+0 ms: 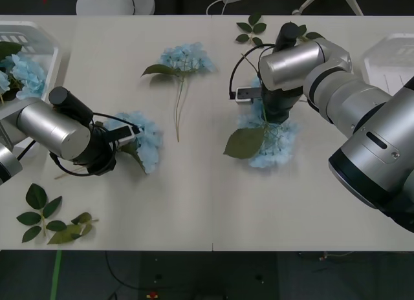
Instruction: Place the red flowers into the right box and the blue flowers into the left box. If a person shows an open palm, hand one flower to the person first, then continue sorting.
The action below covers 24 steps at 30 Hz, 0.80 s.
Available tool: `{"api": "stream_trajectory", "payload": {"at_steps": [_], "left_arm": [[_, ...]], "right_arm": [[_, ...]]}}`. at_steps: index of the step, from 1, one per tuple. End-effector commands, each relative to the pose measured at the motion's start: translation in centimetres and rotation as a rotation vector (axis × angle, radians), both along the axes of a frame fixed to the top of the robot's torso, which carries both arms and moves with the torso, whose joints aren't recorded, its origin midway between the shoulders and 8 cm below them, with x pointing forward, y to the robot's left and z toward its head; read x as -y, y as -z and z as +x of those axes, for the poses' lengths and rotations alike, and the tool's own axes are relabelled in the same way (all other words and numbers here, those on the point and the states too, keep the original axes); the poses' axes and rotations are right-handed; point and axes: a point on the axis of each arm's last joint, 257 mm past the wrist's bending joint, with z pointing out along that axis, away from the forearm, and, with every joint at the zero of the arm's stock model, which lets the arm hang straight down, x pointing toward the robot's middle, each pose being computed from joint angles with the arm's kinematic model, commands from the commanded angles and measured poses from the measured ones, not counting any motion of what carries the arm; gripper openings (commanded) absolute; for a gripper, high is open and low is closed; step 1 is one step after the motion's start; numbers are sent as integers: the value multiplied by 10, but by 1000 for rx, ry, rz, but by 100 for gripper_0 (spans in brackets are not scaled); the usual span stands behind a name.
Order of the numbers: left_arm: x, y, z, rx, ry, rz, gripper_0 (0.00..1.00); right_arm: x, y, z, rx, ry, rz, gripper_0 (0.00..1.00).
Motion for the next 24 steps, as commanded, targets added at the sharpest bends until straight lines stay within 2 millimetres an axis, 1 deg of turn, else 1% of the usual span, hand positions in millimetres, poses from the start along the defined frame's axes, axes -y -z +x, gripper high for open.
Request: {"api": "stream_trajectory", "payload": {"at_steps": [1, 3, 4, 5, 7, 8, 10, 11, 13, 14, 15, 16, 17, 18, 19, 20, 22, 23, 24], "left_arm": [[-32, -45, -3, -28, -117, -9, 0], [-52, -98, 7, 1, -191, -37, 0], [-65, -122, 11, 23, -236, -59, 0], [-72, -134, 13, 38, -257, -73, 0], [-99, -171, 14, 78, -325, -99, 0], [-103, -178, 14, 86, -336, -108, 0], [-127, -209, 13, 133, -380, -108, 0], [-134, -215, 13, 146, -392, -97, 0], [-174, -247, 12, 219, -455, -20, 0], [-185, -254, 11, 236, -473, 2, 0], [-203, -268, 10, 270, -506, 38, 0], [-217, -277, 10, 296, -527, 70, 0], [-223, -282, 9, 309, -537, 85, 0], [-238, -291, 7, 333, -564, 124, 0], [-252, -299, 6, 360, -591, 171, 0], [-259, -304, 6, 376, -601, 198, 0], [-283, -320, 5, 436, -653, 291, 0], [-287, -322, 4, 446, -673, 298, 0], [-298, -323, -1, 453, -722, 314, 0]], "right_arm": [[25, -3, -21, -111, 88, 54, 0], [33, -9, -33, -175, 128, 90, 0], [33, -13, -39, -206, 144, 115, 0], [35, -15, -43, -225, 155, 127, 0], [34, -25, -56, -288, 184, 191, 0], [34, -29, -58, -299, 190, 210, 0], [33, -41, -60, -321, 213, 284, 0], [33, -43, -60, -324, 215, 297, 0], [43, -50, -58, -317, 239, 322, 0], [47, -52, -56, -310, 246, 324, 0], [53, -53, -52, -292, 253, 321, 12], [60, -53, -49, -281, 262, 317, 39], [62, -53, -49, -277, 266, 315, 48], [68, -55, -47, -268, 274, 315, 62], [73, -57, -44, -256, 283, 319, 73], [77, -58, -44, -253, 290, 323, 79], [91, -64, -42, -244, 313, 337, 91], [93, -65, -42, -242, 318, 341, 94], [100, -68, -43, -240, 331, 353, 100]]}}
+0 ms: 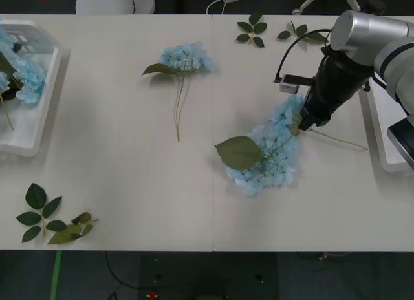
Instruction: Place the red flowers into the right box and the blue flowers into the left box. If a person shows an open palm, hand one flower to the person first, then continue sorting.
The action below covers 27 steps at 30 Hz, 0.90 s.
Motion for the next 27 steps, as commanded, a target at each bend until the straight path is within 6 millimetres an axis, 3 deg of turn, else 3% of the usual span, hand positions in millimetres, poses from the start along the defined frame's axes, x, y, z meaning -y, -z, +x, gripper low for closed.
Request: {"api": "stream_trajectory", "payload": {"at_steps": [1, 7, 11, 14, 18, 19, 21, 22, 23, 27], "left_arm": [[-50, -39, -13, 124, -198, 81, 0], [-98, -8, -35, 103, -351, 66, 0], [-134, 0, -44, 130, -387, 153, 0], [-146, 8, -51, 159, -436, 144, 0], [-146, 12, -54, 157, -451, 135, 5], [-145, 12, -54, 157, -450, 130, 8], [-139, 18, -51, 150, -441, 109, 27], [-139, 20, -51, 145, -437, 113, 30], [-136, 23, -50, 138, -429, 119, 39], [-130, 20, -47, 135, -412, 146, 70]], "right_arm": [[35, -42, 18, 64, 78, 41, 100], [69, -70, 15, 81, 155, 138, 100], [104, -83, 10, 118, 159, 137, 100], [123, -86, 10, 172, 134, 115, 100], [135, -83, 12, 272, 59, 68, 100], [135, -81, 11, 280, 46, 61, 100], [132, -78, 9, 325, -4, 39, 100], [131, -78, 10, 339, -15, 34, 100], [129, -77, 9, 359, -36, 28, 100], [101, -71, 8, 413, -117, 33, 100]]}}
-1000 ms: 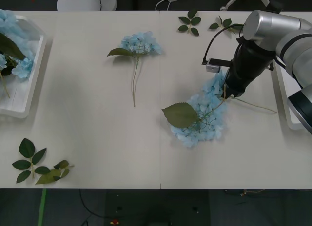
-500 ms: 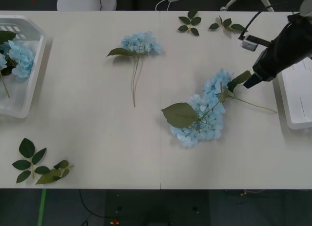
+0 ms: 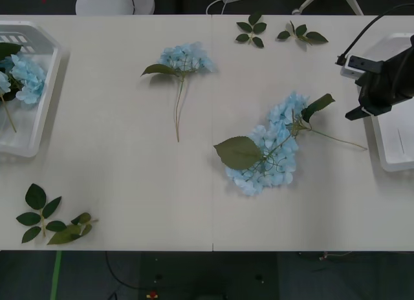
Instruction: Place the red flowers into the right box and the blue flowers into the left box. If a person shows an open palm, hand one flower to the person first, then continue sorting.
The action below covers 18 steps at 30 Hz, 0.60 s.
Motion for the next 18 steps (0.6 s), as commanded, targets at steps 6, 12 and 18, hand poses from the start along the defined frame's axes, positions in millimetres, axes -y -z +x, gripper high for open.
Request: {"api": "stream_trajectory", "payload": {"at_steps": [6, 12, 18], "left_arm": [[24, -21, -4, 4, 17, -4, 97], [90, -21, 5, -4, 132, -107, 100], [175, 11, 22, 77, 182, -395, 100]], "right_arm": [[-27, -1, -5, 113, -149, -110, 100], [-16, 10, -1, 118, -142, -251, 100], [13, 33, -17, 12, 80, -265, 100]]}}
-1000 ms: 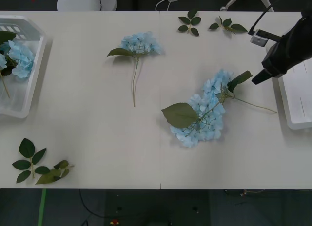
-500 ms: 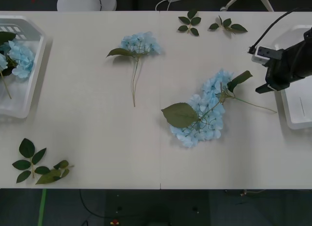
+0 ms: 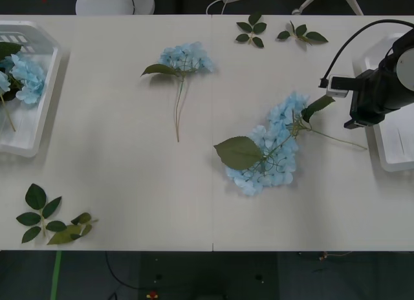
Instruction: Place the red flowers into the right box and the blue flowers into the left box. If a person shows an open palm, hand one flower to the person first, then continue sorting.
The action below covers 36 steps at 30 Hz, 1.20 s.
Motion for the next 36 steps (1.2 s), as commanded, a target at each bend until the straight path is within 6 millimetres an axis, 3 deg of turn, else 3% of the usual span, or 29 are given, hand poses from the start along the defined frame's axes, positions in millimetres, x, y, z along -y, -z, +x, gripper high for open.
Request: {"api": "stream_trajectory", "payload": {"at_steps": [1, 3, 10, 17, 22, 31, 36], "left_arm": [[43, 9, 3, 89, -95, -235, 100], [82, 19, 8, 105, -125, -386, 100], [182, 35, 32, 126, -150, -650, 100], [262, 68, 71, 204, -73, -709, 100], [327, 83, 103, 264, 40, -697, 100], [411, 72, 122, 185, 85, -758, 100], [434, 74, 129, 129, 72, -778, 100]], "right_arm": [[10, 17, -11, -42, 109, -5, 100], [6, 31, -19, -72, 149, 30, 100], [-24, 52, -18, -92, 204, 92, 100], [-48, 74, -13, -101, 209, 112, 100], [-52, 90, -11, -111, 240, 120, 100], [-62, 100, -2, -136, 288, 140, 100], [-66, 105, 3, -155, 315, 147, 100]]}}
